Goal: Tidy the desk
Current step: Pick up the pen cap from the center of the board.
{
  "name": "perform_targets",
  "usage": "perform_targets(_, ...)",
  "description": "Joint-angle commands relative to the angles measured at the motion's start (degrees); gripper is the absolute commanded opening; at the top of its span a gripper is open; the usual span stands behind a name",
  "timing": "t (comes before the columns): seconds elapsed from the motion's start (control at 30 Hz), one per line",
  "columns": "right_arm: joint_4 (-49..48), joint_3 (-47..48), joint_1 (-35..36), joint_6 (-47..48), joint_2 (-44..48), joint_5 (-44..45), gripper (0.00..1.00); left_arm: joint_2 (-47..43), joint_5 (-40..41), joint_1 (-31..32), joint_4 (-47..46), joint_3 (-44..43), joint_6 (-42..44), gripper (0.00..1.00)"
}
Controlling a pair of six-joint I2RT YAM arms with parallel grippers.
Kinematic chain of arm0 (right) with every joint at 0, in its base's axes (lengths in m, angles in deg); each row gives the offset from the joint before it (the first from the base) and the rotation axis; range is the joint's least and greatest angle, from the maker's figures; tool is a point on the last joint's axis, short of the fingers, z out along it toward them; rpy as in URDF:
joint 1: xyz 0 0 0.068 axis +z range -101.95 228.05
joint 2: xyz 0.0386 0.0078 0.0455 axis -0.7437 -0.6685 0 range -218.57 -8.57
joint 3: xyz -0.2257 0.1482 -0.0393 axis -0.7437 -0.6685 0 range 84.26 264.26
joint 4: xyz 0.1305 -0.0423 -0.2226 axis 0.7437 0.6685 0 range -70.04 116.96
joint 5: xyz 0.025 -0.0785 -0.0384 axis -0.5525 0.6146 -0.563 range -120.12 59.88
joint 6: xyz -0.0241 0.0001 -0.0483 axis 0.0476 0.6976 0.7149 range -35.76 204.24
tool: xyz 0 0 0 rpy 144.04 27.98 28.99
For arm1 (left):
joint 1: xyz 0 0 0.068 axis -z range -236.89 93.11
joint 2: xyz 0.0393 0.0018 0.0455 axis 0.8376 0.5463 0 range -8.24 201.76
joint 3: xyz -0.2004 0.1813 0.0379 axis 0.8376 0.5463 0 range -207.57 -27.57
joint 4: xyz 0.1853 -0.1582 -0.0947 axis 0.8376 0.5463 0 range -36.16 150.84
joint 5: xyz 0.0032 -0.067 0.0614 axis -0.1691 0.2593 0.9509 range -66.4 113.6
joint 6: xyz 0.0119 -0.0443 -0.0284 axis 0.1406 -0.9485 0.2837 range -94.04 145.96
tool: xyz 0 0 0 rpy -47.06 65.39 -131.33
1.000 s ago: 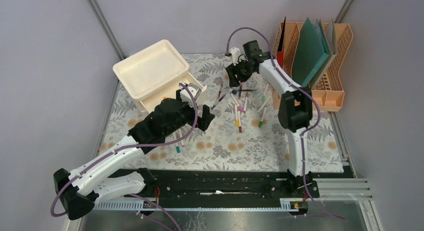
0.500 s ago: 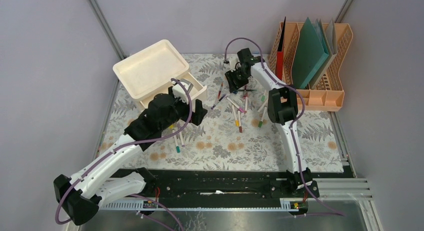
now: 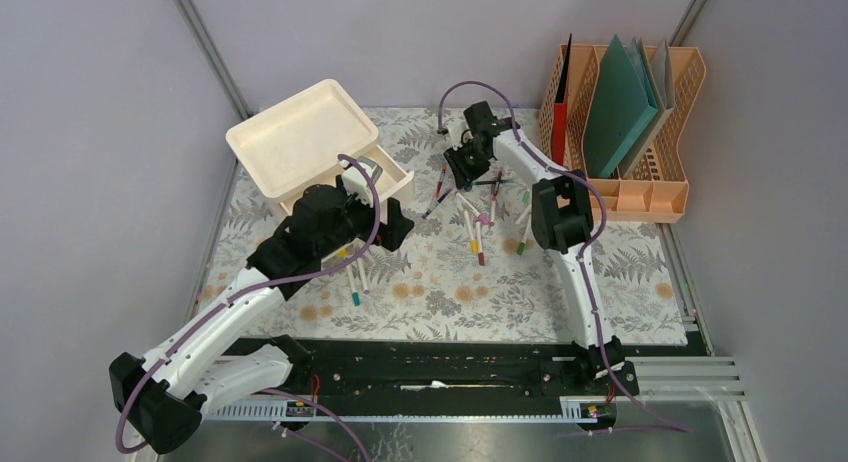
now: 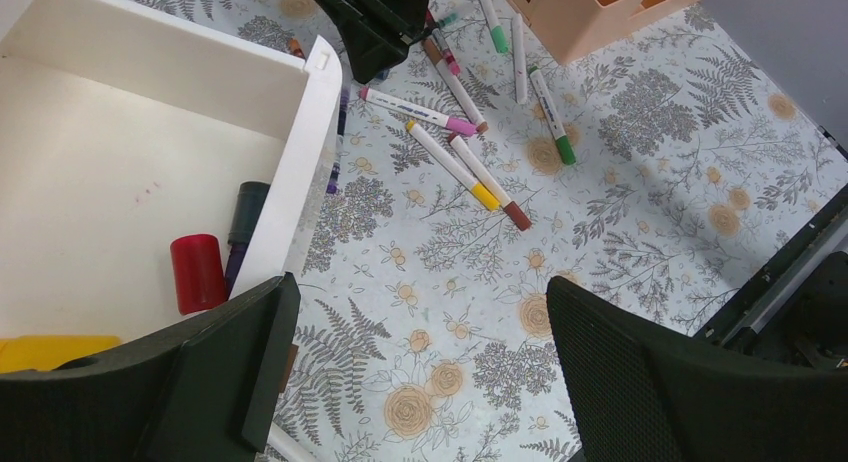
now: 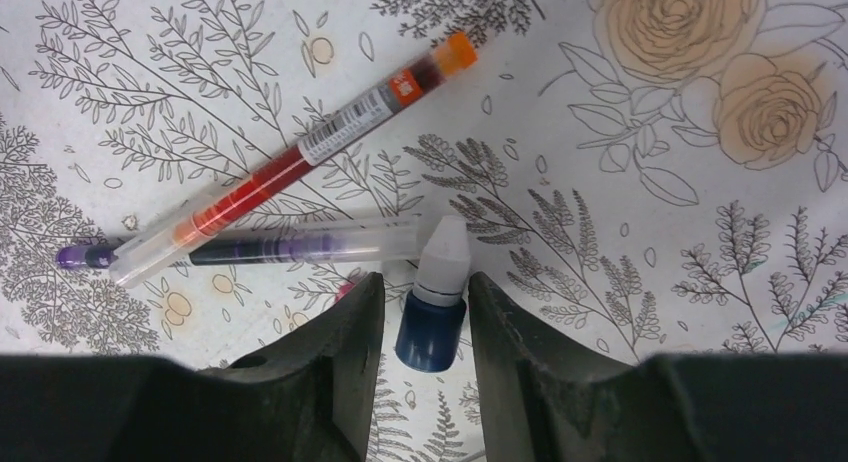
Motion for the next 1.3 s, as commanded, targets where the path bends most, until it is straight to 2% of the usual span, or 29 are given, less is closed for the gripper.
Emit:
perform_targets(0.0, 0.6, -2.8, 2.5, 1.9, 2.2, 5.0, 0.42, -1.1, -2.1, -0.4, -3.3, 0.4, -0.8, 0.99)
perform_targets(0.23, 0.4, -5.3, 5.0, 2.6, 3.6, 6.8, 0.32, -1.3, -2.5, -0.5, -3.3, 0.5, -1.0, 0.99)
perform_targets(0.43, 0.2, -8.1, 5.3, 1.4, 6.9, 7.6, 0.08, -1.6, -3.2, -0.5, -3.8, 0.8, -1.6, 0.99)
perform_targets(0.57, -0.7, -12.7, 5.1, -0.1, 14.0, 4.6, 0.01, -2.3, -4.8, -0.7, -4.9, 1.3, -2.2, 0.99)
perform_targets(0.77, -4.2, -25.2, 5.2, -0.8, 27.9, -4.9, 0.0, -4.6, -5.4, -0.9, -6.3, 2.0, -2.0, 0.99)
perform_targets(0.93, -4.2, -29.4, 5.1, 0.6, 37.6, -18.4, 0.0, -9.8, -2.5, -0.9, -7.6, 2.8, -0.6, 0.99)
perform_targets(1.1, -2.2, -23.8, 5.2, -1.8, 40.9, -31.3, 0.0, -17.5, 1.3, -0.9, -10.9, 5.4, -1.0, 0.99)
perform_targets(1.27, -6.7, -15.6, 6.0, -12.2, 39.9, -40.2, 0.0, -21.5, 1.7, -0.9, -8.3, 4.8, -3.7, 0.99)
